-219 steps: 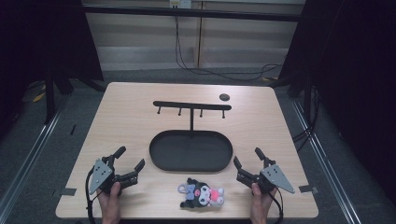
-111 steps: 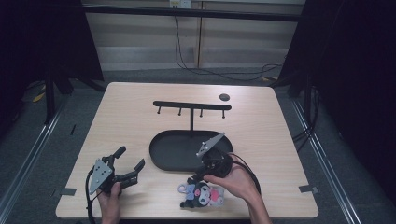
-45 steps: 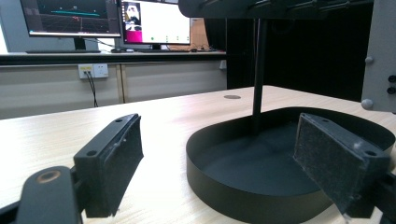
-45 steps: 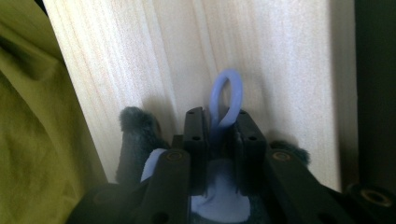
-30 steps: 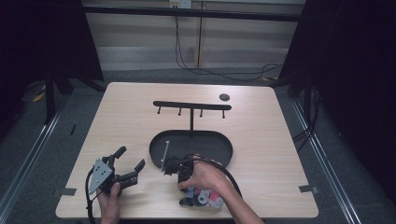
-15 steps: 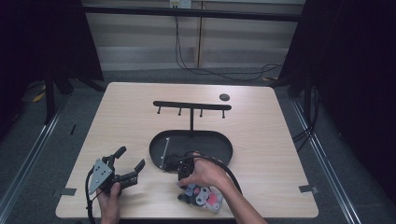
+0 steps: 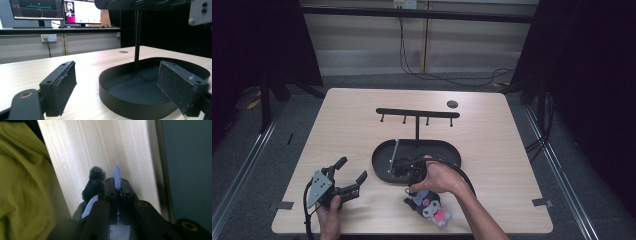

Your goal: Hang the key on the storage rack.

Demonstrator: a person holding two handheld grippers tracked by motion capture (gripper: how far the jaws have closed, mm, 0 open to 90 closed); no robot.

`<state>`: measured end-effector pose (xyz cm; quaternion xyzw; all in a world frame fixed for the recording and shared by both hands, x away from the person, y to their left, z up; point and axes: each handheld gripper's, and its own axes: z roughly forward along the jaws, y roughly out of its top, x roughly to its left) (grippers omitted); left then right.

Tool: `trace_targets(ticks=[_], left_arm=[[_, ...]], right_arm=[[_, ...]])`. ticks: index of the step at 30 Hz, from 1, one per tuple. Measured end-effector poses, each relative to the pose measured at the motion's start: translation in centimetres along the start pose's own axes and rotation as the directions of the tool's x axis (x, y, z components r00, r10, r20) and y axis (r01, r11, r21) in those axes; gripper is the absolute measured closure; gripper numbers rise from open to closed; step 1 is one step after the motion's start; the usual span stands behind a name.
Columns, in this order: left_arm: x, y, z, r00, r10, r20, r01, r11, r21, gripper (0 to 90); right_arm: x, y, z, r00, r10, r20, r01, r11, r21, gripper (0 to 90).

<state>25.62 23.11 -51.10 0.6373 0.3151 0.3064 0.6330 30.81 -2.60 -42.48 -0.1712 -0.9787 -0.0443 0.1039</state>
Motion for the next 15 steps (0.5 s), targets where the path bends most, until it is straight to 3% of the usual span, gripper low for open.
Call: trace_targets(ticks=[5,15], left_arm=[[0.0,0.0,0.0,1.0000,0.001,0.001,-0.001,1.0000,0.003,15.2],[0.0,0.0,0.0,1.0000,0.003,0.002,-0.003,1.0000,0.003,15.3]], right_arm=[[0.0,0.0,-1.3,0.9990,0.039,0.022,-0.039,0.999,0.000,87.4],[0.2,-0.4,-4.0,0.9987,0.034,0.037,-0.033,0.999,-0.032,87.4]])
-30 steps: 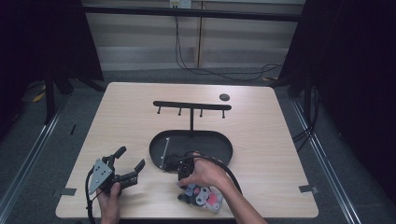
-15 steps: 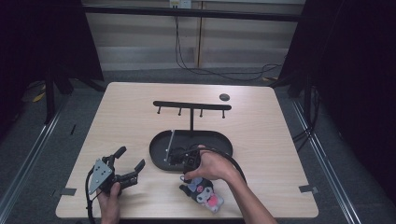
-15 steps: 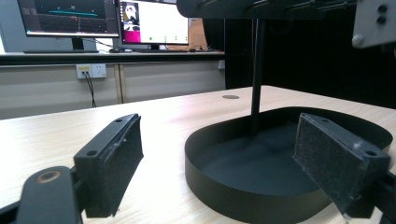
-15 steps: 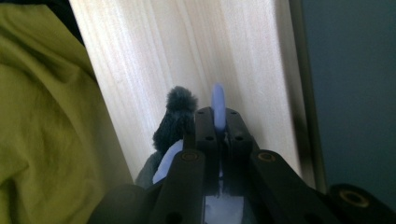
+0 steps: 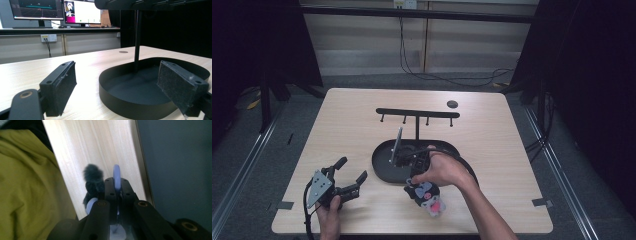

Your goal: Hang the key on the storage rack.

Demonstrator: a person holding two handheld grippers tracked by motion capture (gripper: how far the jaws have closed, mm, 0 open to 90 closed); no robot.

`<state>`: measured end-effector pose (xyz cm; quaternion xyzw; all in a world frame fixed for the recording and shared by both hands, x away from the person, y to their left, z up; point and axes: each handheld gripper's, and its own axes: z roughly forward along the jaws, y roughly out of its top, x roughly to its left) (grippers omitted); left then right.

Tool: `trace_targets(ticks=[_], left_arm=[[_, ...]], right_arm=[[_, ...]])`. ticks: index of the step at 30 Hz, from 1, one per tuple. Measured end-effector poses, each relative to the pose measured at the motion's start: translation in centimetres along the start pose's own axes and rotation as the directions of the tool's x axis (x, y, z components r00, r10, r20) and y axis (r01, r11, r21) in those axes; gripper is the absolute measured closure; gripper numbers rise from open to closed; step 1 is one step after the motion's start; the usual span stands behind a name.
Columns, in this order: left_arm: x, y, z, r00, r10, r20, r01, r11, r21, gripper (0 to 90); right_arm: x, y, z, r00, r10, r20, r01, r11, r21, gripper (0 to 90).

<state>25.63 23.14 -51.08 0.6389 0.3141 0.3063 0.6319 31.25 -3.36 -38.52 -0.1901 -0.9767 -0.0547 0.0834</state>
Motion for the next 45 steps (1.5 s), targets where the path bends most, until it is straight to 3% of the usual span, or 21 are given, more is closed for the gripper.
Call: trace_targets(ticks=[8,19,26,30,37,43,45], left_arm=[[0.0,0.0,0.0,1.0000,-0.004,0.003,0.004,1.0000,-0.002,15.2],[0.0,0.0,0.0,1.0000,-0.002,0.005,0.002,1.0000,0.000,15.3],[0.0,0.0,0.0,1.0000,-0.002,0.002,0.002,1.0000,0.000,15.2],[0.0,0.0,0.0,1.0000,-0.001,0.003,0.001,1.0000,0.000,15.3],[0.0,0.0,0.0,1.0000,-0.002,0.003,0.002,1.0000,0.000,15.3],[0.0,0.0,0.0,1.0000,-0.002,0.003,0.002,1.0000,0.000,15.3],[0.0,0.0,0.0,1.0000,-0.002,0.005,0.002,1.0000,0.000,15.3]], right_arm=[[-0.2,-0.6,-2.4,0.9999,-0.005,0.011,0.005,0.999,-0.050,87.4],[-0.8,-1.0,-3.7,0.9997,-0.020,0.012,0.021,0.999,-0.031,87.4],[-1.7,-1.1,-5.0,0.9986,0.007,0.052,-0.005,0.999,-0.043,87.4],[-2.2,-1.2,-5.6,0.9979,0.016,0.062,-0.016,1.000,-0.006,87.4],[-2.9,-1.4,-6.8,0.9943,0.003,0.106,-0.001,1.000,-0.019,87.5],[-3.9,-1.5,-7.7,0.9947,-0.003,0.102,0.006,1.000,-0.023,87.4],[-4.4,-1.4,-8.0,0.9917,-0.015,0.128,0.017,1.000,-0.015,87.4]])
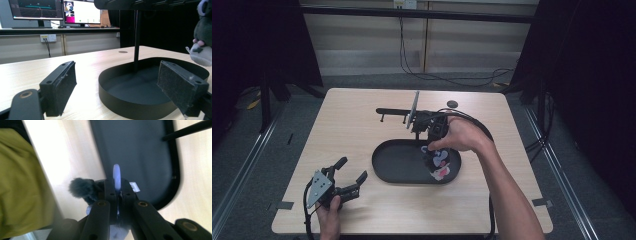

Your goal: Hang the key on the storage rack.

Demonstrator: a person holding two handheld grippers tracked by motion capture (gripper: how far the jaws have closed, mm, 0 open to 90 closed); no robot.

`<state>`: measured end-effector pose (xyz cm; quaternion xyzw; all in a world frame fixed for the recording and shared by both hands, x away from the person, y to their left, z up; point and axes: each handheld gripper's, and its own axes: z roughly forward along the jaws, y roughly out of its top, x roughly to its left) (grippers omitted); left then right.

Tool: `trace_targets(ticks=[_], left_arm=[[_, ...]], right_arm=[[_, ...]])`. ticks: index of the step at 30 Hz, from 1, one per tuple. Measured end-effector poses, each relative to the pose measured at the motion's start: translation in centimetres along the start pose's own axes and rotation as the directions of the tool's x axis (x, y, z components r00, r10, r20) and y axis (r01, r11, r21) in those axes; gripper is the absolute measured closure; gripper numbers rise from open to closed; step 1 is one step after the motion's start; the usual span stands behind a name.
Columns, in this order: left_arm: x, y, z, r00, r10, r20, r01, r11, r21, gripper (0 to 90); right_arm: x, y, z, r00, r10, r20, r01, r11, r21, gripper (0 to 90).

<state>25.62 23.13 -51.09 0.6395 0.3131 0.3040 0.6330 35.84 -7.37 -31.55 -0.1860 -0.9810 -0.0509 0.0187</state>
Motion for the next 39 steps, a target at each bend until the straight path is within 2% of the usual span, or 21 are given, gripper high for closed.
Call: trace_targets(ticks=[1,2,4,6,7,11,15,19,24,30,31,32,33,39], left_arm=[[0.0,0.0,0.0,1.0000,0.000,0.000,0.000,1.0000,0.000,15.3],[0.0,0.0,0.0,1.0000,0.000,-0.002,0.000,1.0000,0.000,15.2],[0.0,0.0,0.0,1.0000,-0.002,-0.002,0.002,1.0000,-0.002,15.3],[0.0,0.0,0.0,1.0000,-0.002,-0.001,0.002,1.0000,-0.001,15.2],[0.0,0.0,0.0,1.0000,-0.002,-0.001,0.002,1.0000,-0.002,15.3],[0.0,0.0,0.0,1.0000,-0.002,-0.001,0.002,1.0000,-0.002,15.3],[0.0,0.0,0.0,1.0000,-0.002,-0.001,0.002,1.0000,-0.001,15.3],[0.0,0.0,0.0,1.0000,-0.002,-0.001,0.002,1.0000,0.003,15.3],[-0.1,0.0,0.1,1.0000,-0.008,-0.003,0.008,0.9999,-0.008,15.3],[-0.1,0.0,0.0,1.0000,-0.009,-0.002,0.009,0.9999,-0.007,15.3],[-0.1,0.0,0.1,1.0000,-0.008,-0.002,0.008,0.9999,-0.007,15.3],[-0.1,0.0,0.1,1.0000,-0.008,-0.002,0.008,0.9999,-0.007,15.3],[-0.1,0.0,0.0,1.0000,-0.008,-0.002,0.008,0.9999,-0.007,15.3],[-0.1,0.0,0.0,1.0000,-0.008,-0.002,0.008,0.9999,-0.006,15.3]], right_arm=[[0.0,0.0,0.0,1.0000,0.000,0.000,0.000,1.000,0.000,87.4],[-0.3,0.4,-0.2,0.9997,0.013,0.020,-0.013,1.000,0.003,87.4],[-0.4,0.5,-0.3,0.9998,0.004,0.020,-0.004,1.000,0.004,87.4],[-0.8,0.8,-0.6,0.9999,0.005,0.015,-0.006,1.000,0.003,87.4],[-1.2,1.1,-0.7,0.9999,-0.009,0.005,0.009,1.000,0.012,87.4],[-1.8,1.4,-0.9,0.9999,-0.012,0.002,0.012,0.999,0.039,87.3],[-2.3,1.5,-0.9,0.9999,-0.012,-0.006,0.012,0.999,0.045,87.3],[-3.5,1.6,-1.1,0.9998,-0.008,-0.016,0.009,0.999,0.049,87.4],[-4.0,1.7,-1.5,0.9999,0.009,-0.012,-0.009,0.999,0.031,87.3],[-4.6,2.1,-1.7,0.9999,0.014,-0.003,-0.013,0.999,0.034,87.3],[-4.7,2.2,-1.6,0.9996,0.028,-0.001,-0.028,0.999,0.039,87.3],[-4.8,2.3,-1.5,0.9995,0.027,0.017,-0.028,0.998,0.054,87.3],[-5.0,2.2,-1.6,0.9991,0.041,0.004,-0.041,0.998,0.050,87.2],[-5.7,2.0,-1.8,0.9982,0.059,0.001,-0.059,0.998,0.033,86.5]])
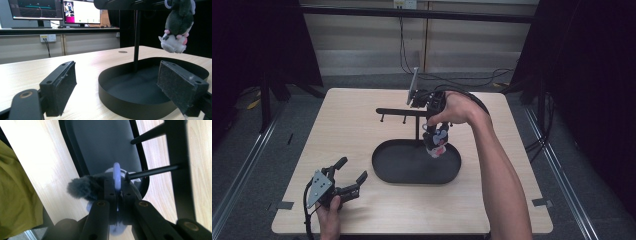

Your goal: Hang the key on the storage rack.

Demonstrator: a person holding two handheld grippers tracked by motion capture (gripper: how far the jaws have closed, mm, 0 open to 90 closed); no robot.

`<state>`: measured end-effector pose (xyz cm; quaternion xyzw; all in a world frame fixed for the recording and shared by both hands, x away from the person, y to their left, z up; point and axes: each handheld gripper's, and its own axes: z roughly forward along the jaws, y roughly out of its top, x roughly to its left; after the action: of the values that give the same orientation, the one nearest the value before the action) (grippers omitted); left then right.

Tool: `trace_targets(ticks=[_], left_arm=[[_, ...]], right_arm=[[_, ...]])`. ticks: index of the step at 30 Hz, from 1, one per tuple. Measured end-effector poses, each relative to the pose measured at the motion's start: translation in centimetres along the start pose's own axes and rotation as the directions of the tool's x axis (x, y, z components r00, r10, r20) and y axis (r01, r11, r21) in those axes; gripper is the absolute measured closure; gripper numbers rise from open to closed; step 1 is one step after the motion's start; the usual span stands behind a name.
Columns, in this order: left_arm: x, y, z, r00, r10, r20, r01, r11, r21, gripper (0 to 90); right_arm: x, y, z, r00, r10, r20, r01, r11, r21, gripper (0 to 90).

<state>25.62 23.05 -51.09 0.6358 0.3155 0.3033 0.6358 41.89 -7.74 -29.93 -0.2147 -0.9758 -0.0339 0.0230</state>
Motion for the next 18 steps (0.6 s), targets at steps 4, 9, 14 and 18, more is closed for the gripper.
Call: trace_targets(ticks=[4,9,14,18], left_arm=[[0.0,0.0,0.0,1.0000,0.000,0.000,0.000,1.0000,0.000,15.3],[0.0,0.0,0.0,1.0000,0.004,0.001,-0.004,1.0000,0.004,15.3],[0.0,0.0,0.0,1.0000,-0.004,0.001,0.004,1.0000,-0.002,15.3],[0.0,0.0,0.0,1.0000,-0.001,0.003,0.001,1.0000,-0.001,15.3]], right_arm=[[-0.6,-0.4,0.0,0.9998,0.020,0.006,-0.020,1.000,0.011,86.6],[-1.2,-0.7,0.1,0.9995,0.031,0.004,-0.031,1.000,0.002,87.0],[-1.6,-0.8,0.0,0.9992,0.041,-0.001,-0.041,0.999,-0.011,87.2],[-2.0,-0.8,0.0,0.9987,0.050,-0.010,-0.050,0.998,-0.032,87.1]])
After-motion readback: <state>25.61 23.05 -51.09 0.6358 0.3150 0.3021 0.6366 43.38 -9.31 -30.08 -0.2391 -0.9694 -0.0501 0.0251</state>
